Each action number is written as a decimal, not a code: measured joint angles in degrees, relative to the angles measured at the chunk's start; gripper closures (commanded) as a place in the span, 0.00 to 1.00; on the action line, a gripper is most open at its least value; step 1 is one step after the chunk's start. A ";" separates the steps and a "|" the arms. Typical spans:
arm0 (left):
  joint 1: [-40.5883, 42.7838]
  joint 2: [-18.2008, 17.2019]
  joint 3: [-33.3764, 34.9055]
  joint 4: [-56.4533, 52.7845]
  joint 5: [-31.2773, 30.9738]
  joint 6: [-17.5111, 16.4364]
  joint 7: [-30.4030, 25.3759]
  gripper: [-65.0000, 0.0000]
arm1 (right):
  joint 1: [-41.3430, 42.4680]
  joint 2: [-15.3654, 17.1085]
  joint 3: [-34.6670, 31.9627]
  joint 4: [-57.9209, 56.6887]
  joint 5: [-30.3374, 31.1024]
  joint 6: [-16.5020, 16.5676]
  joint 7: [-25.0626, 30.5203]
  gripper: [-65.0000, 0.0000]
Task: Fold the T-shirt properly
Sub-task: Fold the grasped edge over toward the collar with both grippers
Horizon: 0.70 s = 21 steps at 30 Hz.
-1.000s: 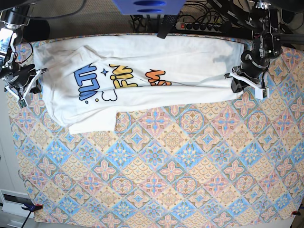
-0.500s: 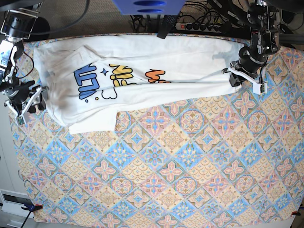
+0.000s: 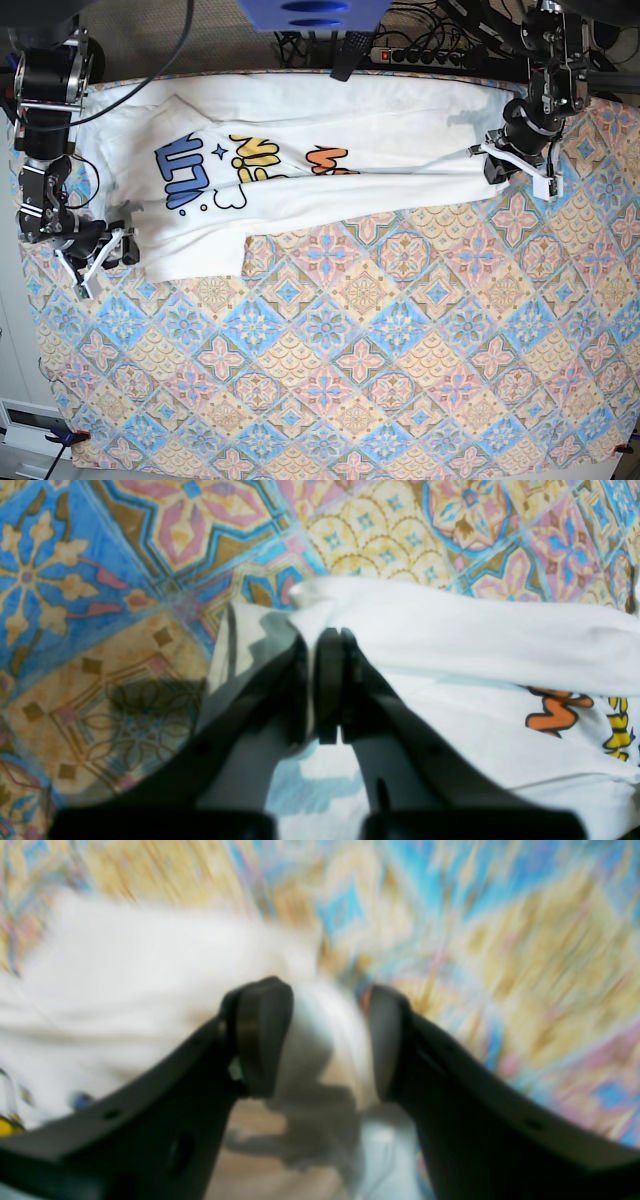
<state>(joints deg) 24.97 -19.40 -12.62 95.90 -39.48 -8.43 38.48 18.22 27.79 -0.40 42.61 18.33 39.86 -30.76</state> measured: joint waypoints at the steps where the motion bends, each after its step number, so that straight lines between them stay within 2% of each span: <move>1: 0.00 0.02 0.00 0.00 0.00 0.02 0.11 1.00 | 0.66 0.04 -1.11 -2.69 -0.13 -0.02 0.85 0.57; 6: -0.09 0.11 0.00 0.00 -0.17 0.02 0.07 1.00 | 6.86 0.15 -7.45 -12.41 0.50 -0.15 8.92 0.57; 9: -0.15 0.02 0.00 0.00 -0.20 0.00 0.04 1.00 | 6.93 -0.13 -8.90 -15.06 1.11 0.00 10.60 0.57; 10: -0.17 0.02 0.00 0.00 -0.17 0.02 0.04 1.00 | 6.23 -0.11 -8.94 -15.76 1.73 0.02 13.22 0.57; 15: -1.36 0.15 0.00 -0.02 -0.17 0.02 0.28 1.00 | 6.69 0.44 -8.92 -17.11 1.29 0.20 12.66 0.57; 17: -1.64 0.13 0.00 -0.02 -0.20 0.02 0.28 1.00 | 6.67 0.33 -8.92 -17.11 1.40 0.11 12.72 0.65; 21: -1.31 0.07 0.02 -0.02 -0.15 0.02 0.50 1.00 | 5.75 0.42 -8.94 -16.85 1.60 -0.20 12.74 0.93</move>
<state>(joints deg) 23.66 -19.33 -12.60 95.88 -39.64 -8.40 38.98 23.97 28.21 -9.34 25.76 19.92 39.66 -18.02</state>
